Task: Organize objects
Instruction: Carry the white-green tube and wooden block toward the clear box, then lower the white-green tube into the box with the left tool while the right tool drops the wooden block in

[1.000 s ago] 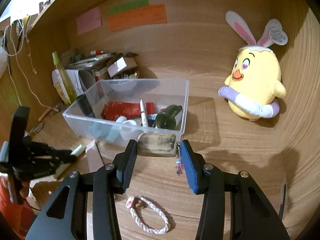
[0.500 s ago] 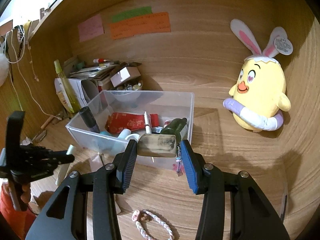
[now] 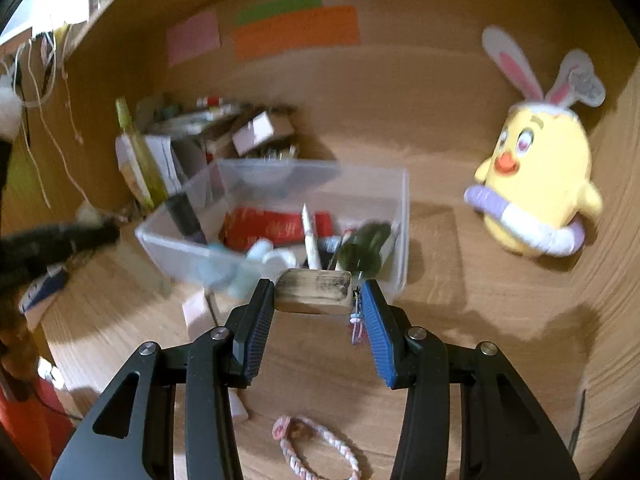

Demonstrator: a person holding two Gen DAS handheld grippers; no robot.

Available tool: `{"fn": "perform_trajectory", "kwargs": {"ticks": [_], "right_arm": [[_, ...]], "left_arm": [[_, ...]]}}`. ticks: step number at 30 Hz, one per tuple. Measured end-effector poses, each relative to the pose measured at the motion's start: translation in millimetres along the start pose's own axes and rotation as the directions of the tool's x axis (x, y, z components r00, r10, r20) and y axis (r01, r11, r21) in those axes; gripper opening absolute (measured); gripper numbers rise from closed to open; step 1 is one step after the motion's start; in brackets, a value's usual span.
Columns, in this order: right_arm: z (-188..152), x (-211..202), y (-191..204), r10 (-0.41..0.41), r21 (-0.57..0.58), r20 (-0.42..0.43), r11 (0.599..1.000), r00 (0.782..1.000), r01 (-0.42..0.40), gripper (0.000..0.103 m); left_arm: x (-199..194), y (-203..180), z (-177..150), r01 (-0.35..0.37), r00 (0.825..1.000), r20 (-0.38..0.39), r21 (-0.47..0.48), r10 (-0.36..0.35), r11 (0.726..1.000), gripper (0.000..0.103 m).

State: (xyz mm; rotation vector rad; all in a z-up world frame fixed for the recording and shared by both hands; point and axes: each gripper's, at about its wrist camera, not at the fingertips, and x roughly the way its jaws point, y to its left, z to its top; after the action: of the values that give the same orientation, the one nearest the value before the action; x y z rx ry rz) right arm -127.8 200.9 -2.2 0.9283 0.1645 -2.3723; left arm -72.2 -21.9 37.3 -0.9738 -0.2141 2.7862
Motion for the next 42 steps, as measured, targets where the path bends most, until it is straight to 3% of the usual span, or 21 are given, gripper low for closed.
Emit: {"fn": "perform_trajectory", "kwargs": {"ticks": [6, 13, 18, 25, 31, 36, 38, 42], "right_arm": [[-22, 18, -2, 0.044, 0.028, -0.08, 0.999, 0.996, -0.042, 0.041], [-33, 30, -7, 0.015, 0.008, -0.15, 1.0, 0.989, -0.014, 0.042], [-33, 25, -10, -0.013, -0.001, -0.148, 1.0, 0.989, 0.013, 0.044], [-33, 17, 4, 0.008, -0.054, -0.124, 0.998, 0.992, -0.015, 0.046], [-37, 38, 1, -0.054, -0.055, -0.169, 0.997, 0.984, 0.045, 0.047], [-38, 43, -1, -0.057, -0.046, -0.184, 0.998, 0.981, 0.05, 0.046], [-39, 46, -2, -0.057, -0.045, -0.196, 0.998, 0.979, 0.049, 0.039], [-38, 41, -1, -0.056, -0.049, -0.174, 0.998, 0.983, 0.048, 0.039]], "left_arm": [[4, -9, 22, 0.022, 0.999, 0.026, 0.007, -0.022, 1.0, 0.015], [3, -18, 46, 0.016, 0.997, 0.075, 0.022, -0.018, 1.0, 0.015], [12, -20, 61, 0.012, 0.997, 0.08, 0.025, -0.014, 1.0, 0.015], [40, -22, 77, -0.02, 0.999, 0.05, 0.034, 0.019, 0.999, 0.015], [64, -18, 82, -0.037, 0.999, 0.014, 0.022, 0.037, 0.999, 0.015], [83, -12, 83, -0.042, 0.999, -0.022, 0.008, 0.043, 0.999, 0.015], [92, -10, 81, -0.051, 0.998, -0.039, 0.005, 0.051, 0.999, 0.015], [103, -6, 77, -0.034, 0.997, -0.071, -0.012, 0.033, 0.999, 0.015]]}}
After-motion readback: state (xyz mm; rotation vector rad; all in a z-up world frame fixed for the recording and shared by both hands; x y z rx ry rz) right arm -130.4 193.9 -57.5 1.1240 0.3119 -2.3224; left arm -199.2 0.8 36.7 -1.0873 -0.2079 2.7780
